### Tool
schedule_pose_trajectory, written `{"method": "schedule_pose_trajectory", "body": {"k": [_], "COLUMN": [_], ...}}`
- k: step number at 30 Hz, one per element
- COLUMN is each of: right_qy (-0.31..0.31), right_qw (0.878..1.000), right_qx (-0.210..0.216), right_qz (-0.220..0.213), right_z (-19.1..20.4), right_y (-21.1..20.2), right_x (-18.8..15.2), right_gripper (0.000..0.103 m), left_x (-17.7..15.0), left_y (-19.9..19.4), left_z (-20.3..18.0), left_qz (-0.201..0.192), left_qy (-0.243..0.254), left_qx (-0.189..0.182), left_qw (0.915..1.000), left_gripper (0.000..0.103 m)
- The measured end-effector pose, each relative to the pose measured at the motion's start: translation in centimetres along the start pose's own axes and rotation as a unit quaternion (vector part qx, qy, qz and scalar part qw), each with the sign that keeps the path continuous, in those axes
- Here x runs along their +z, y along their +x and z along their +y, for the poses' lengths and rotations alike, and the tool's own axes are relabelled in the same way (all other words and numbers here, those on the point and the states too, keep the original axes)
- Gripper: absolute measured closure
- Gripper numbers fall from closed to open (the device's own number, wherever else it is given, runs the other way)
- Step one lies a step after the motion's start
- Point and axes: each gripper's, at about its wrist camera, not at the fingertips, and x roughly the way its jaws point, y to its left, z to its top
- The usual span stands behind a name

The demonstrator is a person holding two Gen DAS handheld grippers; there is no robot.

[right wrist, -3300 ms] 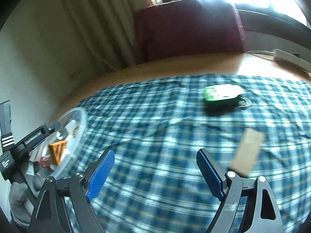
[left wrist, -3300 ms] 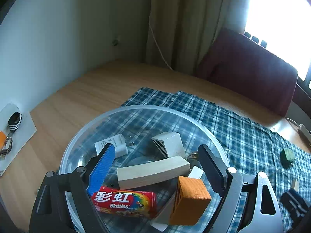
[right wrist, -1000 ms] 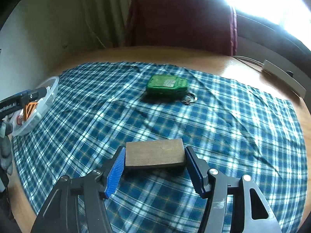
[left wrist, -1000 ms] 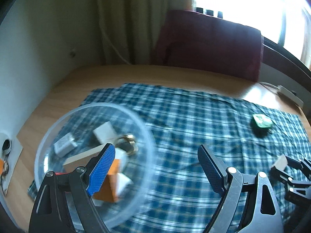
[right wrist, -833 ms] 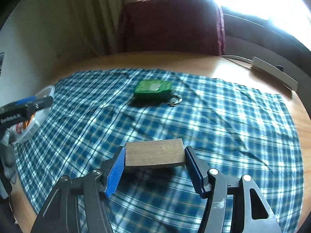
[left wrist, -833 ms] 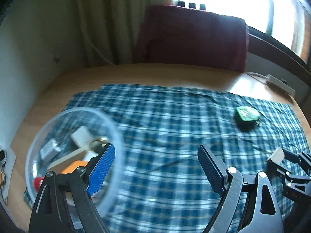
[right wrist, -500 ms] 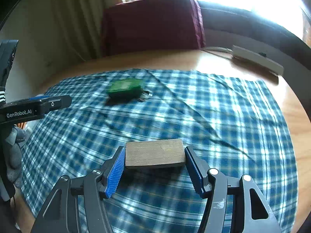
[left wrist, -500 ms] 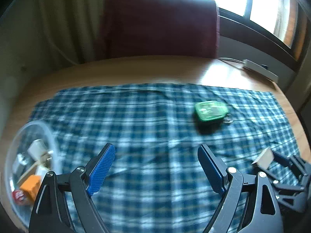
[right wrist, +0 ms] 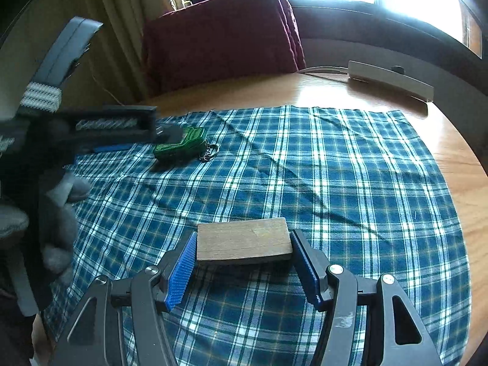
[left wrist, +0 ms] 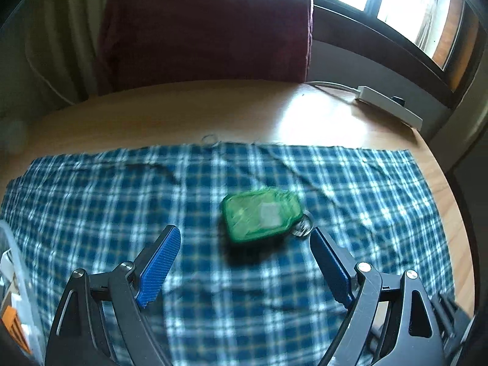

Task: Organize rigid objects
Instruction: 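Grasp the green keychain tag with the left gripper while the right holds the brown block, then lift the green tag and carry it toward the bowl while the right carries the brown block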

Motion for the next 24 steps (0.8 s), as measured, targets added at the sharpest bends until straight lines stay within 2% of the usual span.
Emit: {"method": "schedule_pose_trajectory", "body": {"k": [5,16,19,20,24], "right_qy": [0.0,-0.002,-0.002,-0.002,-0.002], "right_qw": [1.0,1.0,1.0,1.0,1.0], "right_qx": [0.002,0.006,0.007,0.007,0.009], "right_qz": [-0.001,-0.001,-0.002,-0.002,-0.002], "right_z": [-0.1,-0.3,-0.1,-0.1,-0.1], "right_y": [-0.1,-0.2,-0.1,-0.1,-0.1], "right_x": [-0.1,0.0,-0.1,-0.1,-0.1], "right_gripper": [0.039,0.039,0.039,0.039,0.039], "left_x": [1.4,2.8,2.8,2.7,2.2], "left_y": [1.7,5.2,5.5,5.5,5.2], "left_z": [-1.7,-2.6,-2.4,-2.2,-1.7], "left_qz": [0.002,0.009,0.007,0.008,0.002], "left_qy": [0.011,0.007,0.005,0.005,0.007], "left_qx": [0.003,0.022,0.023,0.02,0.017], "left_qw": [0.9999,0.9997,0.9997,0.9998,0.9998], "left_gripper": [0.015,0.016,0.024,0.031,0.031]}}
